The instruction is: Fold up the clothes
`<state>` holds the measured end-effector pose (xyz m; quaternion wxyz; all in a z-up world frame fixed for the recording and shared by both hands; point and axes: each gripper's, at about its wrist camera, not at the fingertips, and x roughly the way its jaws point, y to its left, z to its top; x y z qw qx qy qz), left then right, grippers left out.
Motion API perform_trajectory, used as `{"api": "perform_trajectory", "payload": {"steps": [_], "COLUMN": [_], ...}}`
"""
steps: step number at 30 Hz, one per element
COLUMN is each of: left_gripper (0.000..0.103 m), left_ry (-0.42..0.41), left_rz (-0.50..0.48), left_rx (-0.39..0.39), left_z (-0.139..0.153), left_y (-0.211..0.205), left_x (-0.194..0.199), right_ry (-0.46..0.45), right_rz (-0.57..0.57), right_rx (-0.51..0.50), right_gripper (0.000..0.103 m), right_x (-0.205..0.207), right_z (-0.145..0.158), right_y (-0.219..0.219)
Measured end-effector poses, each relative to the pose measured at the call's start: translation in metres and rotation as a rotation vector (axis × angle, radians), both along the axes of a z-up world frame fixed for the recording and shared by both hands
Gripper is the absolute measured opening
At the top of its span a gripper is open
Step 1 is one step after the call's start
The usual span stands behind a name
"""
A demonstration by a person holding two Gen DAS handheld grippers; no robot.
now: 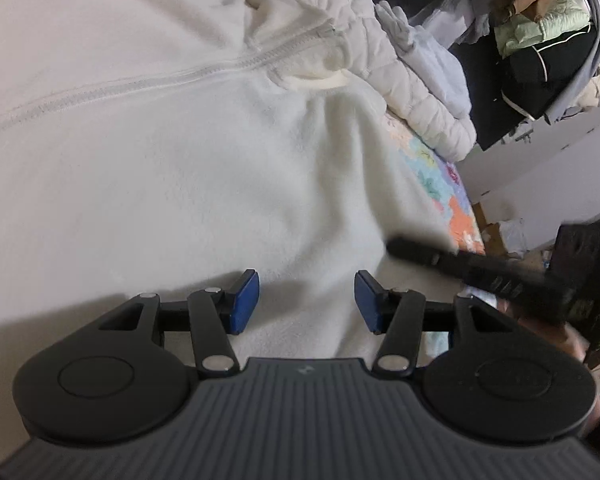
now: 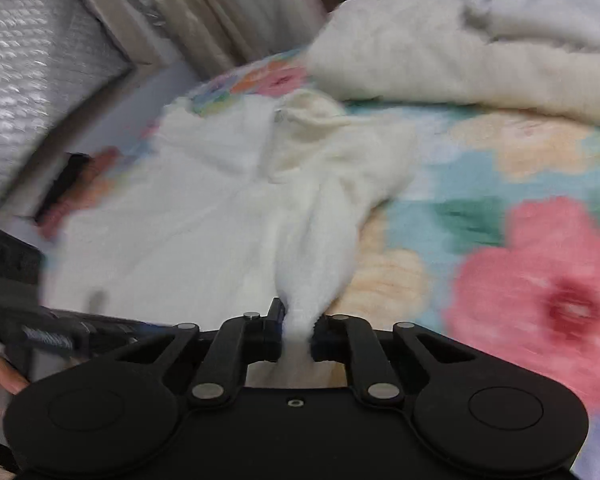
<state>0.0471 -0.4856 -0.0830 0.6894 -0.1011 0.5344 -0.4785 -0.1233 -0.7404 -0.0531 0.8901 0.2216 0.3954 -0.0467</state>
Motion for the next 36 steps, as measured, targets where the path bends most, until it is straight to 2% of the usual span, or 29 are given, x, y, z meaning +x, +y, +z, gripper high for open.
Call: {"api": "perform_trajectory", "payload": {"steps": [2, 5, 9, 11, 12, 14, 15, 16, 19, 21, 22, 28, 32, 36], "left_gripper": [0.052, 0.052, 0.052, 0.052, 0.052, 0.052, 0.052, 0.053, 0.057, 0.057, 0.057, 0.06, 0.06, 0.06], "left_ry": [-0.014, -0.058, -0.061, -0.05, -0.046, -0.044, -0.05, -0.069, -0.119, -0.138, -0.148, -0.232, -0.287, -0.342], "left_rz": [-0.047, -0.072, -0.064, -0.06, -0.058, -0.052, -0.046, -0.031, 0.019, 0.058, 0.08, 0.23, 0.338, 0.447], "left_rx": [0.041, 0.116, 0.146, 0.141, 0.136, 0.125, 0.121, 0.123, 0.142, 0.167, 0.179, 0.252, 0.306, 0.36], "left_z": [-0.002, -0.005, -0.001, -0.001, -0.001, 0.002, 0.005, 0.009, 0.02, 0.028, 0.032, 0.054, 0.058, 0.062], "left_y": [-0.007, -0.014, -0.013, -0.01, -0.009, -0.006, -0.003, 0.0, 0.013, 0.028, 0.036, 0.104, 0.163, 0.222], "left_x": [-0.007, -0.018, -0.023, -0.021, -0.02, -0.015, -0.012, -0.008, 0.007, 0.019, 0.025, 0.046, 0.055, 0.064], "right_ry": [0.095, 0.097, 0.151, 0.182, 0.192, 0.199, 0.198, 0.185, 0.118, 0.054, 0.029, -0.049, -0.094, -0.091], "right_rz": [-0.015, -0.059, -0.024, -0.043, -0.071, -0.079, -0.071, -0.069, -0.075, -0.084, -0.073, 0.031, 0.12, 0.27], "right_rx": [-0.017, 0.021, -0.044, 0.004, 0.05, 0.063, 0.031, -0.043, -0.272, -0.369, -0.371, -0.292, -0.313, -0.338], "right_gripper": [0.011, 0.01, 0.012, 0.014, 0.016, 0.028, 0.04, 0.052, 0.057, 0.06, 0.064, 0.065, 0.065, 0.065], "right_x": [-0.008, -0.017, -0.015, -0.011, -0.01, -0.006, -0.003, 0.0, 0.008, 0.013, 0.017, 0.053, 0.075, 0.1], "right_z": [-0.019, -0.036, -0.026, -0.03, -0.032, -0.022, -0.016, -0.006, 0.028, 0.045, 0.05, 0.048, 0.049, 0.072], "right_y": [-0.001, -0.003, 0.006, -0.004, -0.011, -0.012, -0.009, -0.002, 0.021, 0.035, 0.039, 0.074, 0.108, 0.136]}}
